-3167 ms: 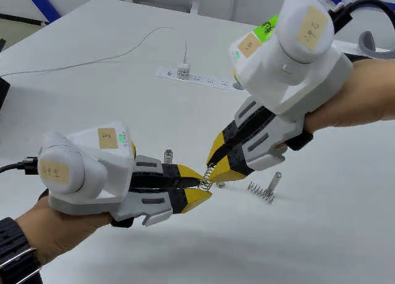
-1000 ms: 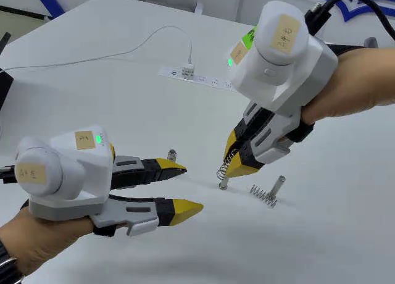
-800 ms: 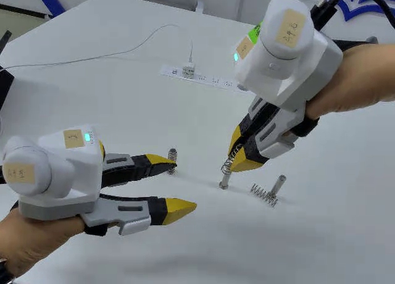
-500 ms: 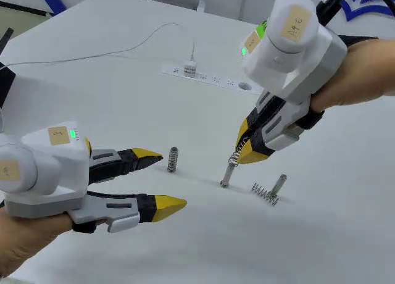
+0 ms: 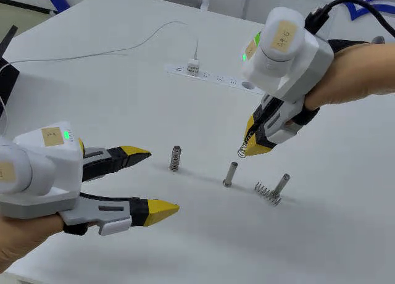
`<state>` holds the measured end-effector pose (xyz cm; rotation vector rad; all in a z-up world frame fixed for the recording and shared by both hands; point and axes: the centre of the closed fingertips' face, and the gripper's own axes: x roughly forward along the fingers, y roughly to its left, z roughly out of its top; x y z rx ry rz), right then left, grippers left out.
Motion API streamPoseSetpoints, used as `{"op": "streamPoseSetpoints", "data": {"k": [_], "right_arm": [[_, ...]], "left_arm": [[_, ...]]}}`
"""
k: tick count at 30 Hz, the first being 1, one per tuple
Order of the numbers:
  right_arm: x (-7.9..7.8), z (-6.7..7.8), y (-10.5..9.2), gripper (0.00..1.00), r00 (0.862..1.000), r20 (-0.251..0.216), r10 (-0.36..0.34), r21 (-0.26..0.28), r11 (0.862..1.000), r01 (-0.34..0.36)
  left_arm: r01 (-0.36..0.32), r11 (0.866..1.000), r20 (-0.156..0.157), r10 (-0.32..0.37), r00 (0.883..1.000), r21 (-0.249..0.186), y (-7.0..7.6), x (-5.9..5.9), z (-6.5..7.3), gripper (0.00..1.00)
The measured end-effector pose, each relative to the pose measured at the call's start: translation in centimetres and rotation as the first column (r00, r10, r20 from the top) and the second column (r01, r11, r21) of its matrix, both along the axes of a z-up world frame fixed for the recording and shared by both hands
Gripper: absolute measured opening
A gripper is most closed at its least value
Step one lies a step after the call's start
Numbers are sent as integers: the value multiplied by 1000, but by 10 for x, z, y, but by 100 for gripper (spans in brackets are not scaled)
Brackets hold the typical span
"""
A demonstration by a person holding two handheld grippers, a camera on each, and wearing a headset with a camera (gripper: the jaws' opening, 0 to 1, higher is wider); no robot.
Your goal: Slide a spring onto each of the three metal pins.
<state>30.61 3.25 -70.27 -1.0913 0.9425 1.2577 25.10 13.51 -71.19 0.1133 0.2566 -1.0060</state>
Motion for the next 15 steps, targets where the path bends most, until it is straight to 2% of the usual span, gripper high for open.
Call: {"op": "streamPoseSetpoints", "data": {"k": [7, 13, 15], "right_arm": [[5, -12, -1, 12, 1000, -8, 2, -35, 999, -2], [14, -21, -1, 12, 1000, -21, -3, -42, 999, 2], [10, -22, -2, 12, 1000, -26, -5, -44, 999, 4]], "left_arm": [[-13, 1000, -1, 13, 1000, 1, 2, 2, 0, 65], [-22, 1000, -3, 22, 1000, 1, 5, 2, -1, 65], [-22, 1000, -6, 22, 1000, 4, 5, 1, -2, 65]]}}
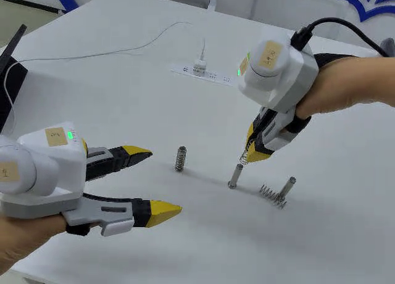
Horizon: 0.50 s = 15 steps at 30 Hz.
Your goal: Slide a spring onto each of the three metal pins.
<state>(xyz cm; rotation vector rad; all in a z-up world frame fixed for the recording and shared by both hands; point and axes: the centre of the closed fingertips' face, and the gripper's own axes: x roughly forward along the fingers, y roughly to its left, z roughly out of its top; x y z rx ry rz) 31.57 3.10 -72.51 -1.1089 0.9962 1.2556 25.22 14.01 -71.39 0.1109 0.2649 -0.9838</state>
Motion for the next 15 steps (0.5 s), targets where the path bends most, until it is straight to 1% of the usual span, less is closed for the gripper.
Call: {"op": "streamPoseSetpoints", "data": {"k": [4, 7, 15], "right_arm": [[1, -5, 0, 12, 1000, 9, 10, -18, 1000, -10], [2, -8, 0, 12, 1000, -3, 3, -15, 1000, -3], [2, -13, 3, 12, 1000, -17, 6, -18, 1000, -6]], "left_arm": [[-1, 1000, -3, 1, 1000, 3, 1, 0, -1, 65], [-2, 1000, -3, 2, 1000, 2, 1, 0, -1, 64], [-8, 1000, -9, 8, 1000, 7, 3, 1, -3, 63]]}}
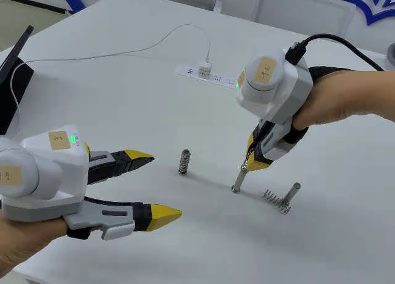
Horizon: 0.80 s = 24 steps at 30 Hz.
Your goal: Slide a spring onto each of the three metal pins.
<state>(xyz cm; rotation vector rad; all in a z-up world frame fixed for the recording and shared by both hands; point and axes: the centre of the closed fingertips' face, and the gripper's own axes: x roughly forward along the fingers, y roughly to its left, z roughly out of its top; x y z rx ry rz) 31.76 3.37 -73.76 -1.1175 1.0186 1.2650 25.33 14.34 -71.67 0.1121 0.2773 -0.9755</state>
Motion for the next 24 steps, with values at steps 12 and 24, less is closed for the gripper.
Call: {"op": "streamPoseSetpoints", "data": {"k": [12, 24], "right_arm": [[0, -14, 0, 12, 1000, -19, -4, -17, 1000, 4], [-1, -35, 0, 12, 999, -39, -10, -36, 999, 9]], "left_arm": [[-4, 1000, -4, 4, 1000, 3, 1, 0, -1, 62], [-8, 1000, -7, 8, 1000, 0, 1, 0, -3, 62]]}}
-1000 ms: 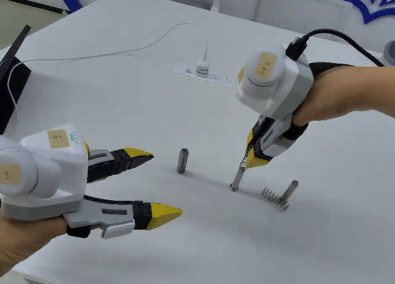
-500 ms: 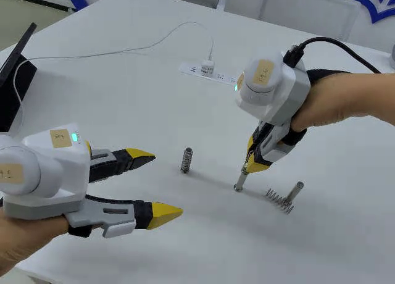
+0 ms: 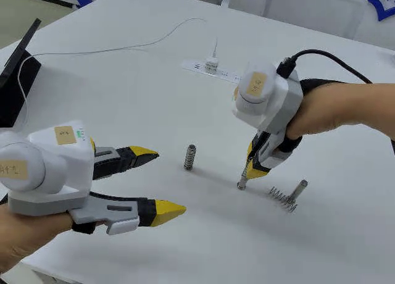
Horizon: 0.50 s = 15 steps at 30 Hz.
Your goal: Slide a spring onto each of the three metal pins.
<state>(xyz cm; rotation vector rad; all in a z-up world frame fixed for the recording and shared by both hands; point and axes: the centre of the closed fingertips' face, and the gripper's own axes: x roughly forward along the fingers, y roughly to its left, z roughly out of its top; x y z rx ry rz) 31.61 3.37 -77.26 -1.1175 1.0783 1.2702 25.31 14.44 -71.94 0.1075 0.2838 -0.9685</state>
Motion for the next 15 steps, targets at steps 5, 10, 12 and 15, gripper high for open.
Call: {"op": "streamPoseSetpoints", "data": {"k": [5, 10, 12, 15], "right_arm": [[-1, -6, 0, 12, 1000, -6, -9, -4, 1000, 9], [-2, -13, 0, 12, 1000, -13, -15, -8, 1000, 15], [-1, -15, 0, 12, 1000, -14, -16, -9, 1000, 16], [0, -18, 0, 12, 1000, -18, -21, -8, 1000, 21]], "left_arm": [[-1, 1000, -1, 1, 1000, 0, 0, 0, 0, 62], [0, 1000, -2, 0, 1000, 2, 0, 0, -1, 62], [0, 1000, -2, 0, 1000, 3, 0, 0, 0, 62], [-2, 1000, -1, 2, 1000, 2, 1, 0, 0, 62]]}}
